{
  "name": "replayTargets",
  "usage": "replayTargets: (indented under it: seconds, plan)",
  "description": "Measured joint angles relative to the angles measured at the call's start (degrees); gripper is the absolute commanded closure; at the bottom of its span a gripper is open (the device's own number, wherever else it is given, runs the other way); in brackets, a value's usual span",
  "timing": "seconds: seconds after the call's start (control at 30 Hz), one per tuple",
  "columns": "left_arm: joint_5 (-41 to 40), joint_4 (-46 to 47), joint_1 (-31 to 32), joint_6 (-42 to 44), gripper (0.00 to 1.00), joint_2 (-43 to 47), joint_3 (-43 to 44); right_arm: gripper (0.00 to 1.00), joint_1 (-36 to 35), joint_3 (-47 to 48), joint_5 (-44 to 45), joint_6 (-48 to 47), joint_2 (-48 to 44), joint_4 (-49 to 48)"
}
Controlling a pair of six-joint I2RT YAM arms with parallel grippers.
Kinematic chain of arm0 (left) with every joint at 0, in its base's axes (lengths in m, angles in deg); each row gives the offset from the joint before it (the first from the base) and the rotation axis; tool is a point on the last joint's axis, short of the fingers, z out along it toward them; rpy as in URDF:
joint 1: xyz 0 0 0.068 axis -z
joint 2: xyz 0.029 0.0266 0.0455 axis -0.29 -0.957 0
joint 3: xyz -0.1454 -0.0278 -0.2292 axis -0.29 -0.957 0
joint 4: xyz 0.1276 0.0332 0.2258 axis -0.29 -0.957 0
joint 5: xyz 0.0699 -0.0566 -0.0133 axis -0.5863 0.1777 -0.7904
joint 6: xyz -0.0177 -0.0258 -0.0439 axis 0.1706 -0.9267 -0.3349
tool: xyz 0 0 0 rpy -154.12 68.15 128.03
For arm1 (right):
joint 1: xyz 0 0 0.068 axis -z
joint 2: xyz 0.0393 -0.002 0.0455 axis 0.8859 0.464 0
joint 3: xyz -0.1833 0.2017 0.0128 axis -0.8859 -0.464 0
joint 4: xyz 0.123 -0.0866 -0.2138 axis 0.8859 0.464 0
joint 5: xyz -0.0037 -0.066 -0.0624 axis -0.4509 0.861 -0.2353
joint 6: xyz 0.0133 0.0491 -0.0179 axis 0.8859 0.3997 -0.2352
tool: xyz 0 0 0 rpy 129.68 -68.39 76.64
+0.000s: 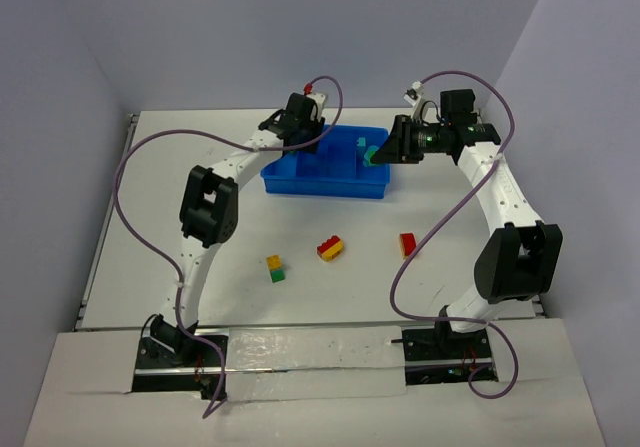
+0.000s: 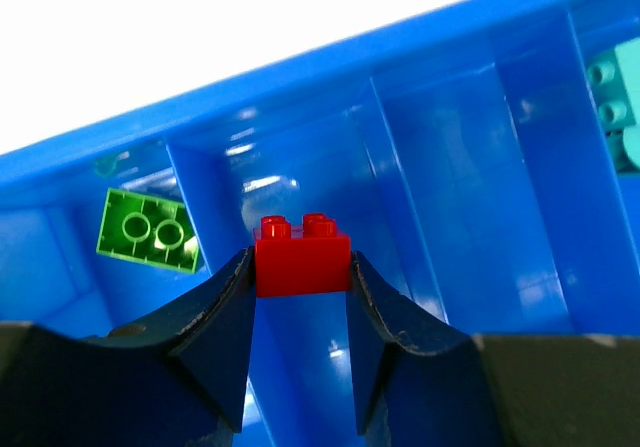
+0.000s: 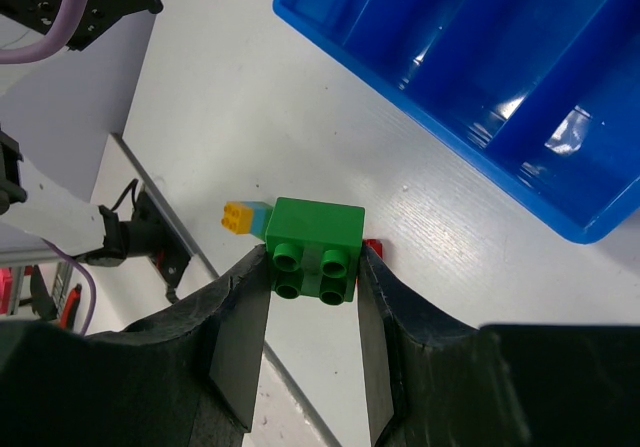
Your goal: Sort the legos into containers by color
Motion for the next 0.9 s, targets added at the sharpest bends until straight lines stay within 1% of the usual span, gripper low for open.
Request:
replayTargets:
  seconds: [0.07,0.2,0.37,0.5,0.6,0.67,0.7,0.9]
  plan:
    - [0.0,0.6,0.0,-0.1,0.75,-0.6,0.7,1.00,0.0,0.0,0.0,0.0,0.0,0.0]
    - [-0.2,1.6,0.0,-0.2,0.65,-1.7,1.2,1.00,0.0,0.0,0.0,0.0,0.0,0.0]
    - [-0.7,2.5,0.0,-0.2,0.57,-3.0,1.3,1.00,0.0,0.0,0.0,0.0,0.0,0.0]
    - [-1.2,3.1,0.0,-0.1,0.43,-3.5,1.4,1.00,0.0,0.0,-0.1,0.0,0.1,0.0]
    - [-1.3,3.6,0.0,0.0,0.37,-3.5,1.5,1.00,0.0,0.0,-0.1,0.0,0.2,0.0]
    - [-1.4,3.9,0.0,0.0,0.30,-3.5,1.6,1.00,0.0,0.0,-0.1,-0.1,0.2,0.0]
    - [-1.5,4.0,0.0,0.1,0.29,-3.5,1.8,1.00,0.0,0.0,-0.1,-0.1,0.2,0.0]
    - [-1.7,4.5,0.0,0.5,0.27,-3.5,3.0,1.00,0.0,0.0,-0.2,-0.2,0.3,0.0]
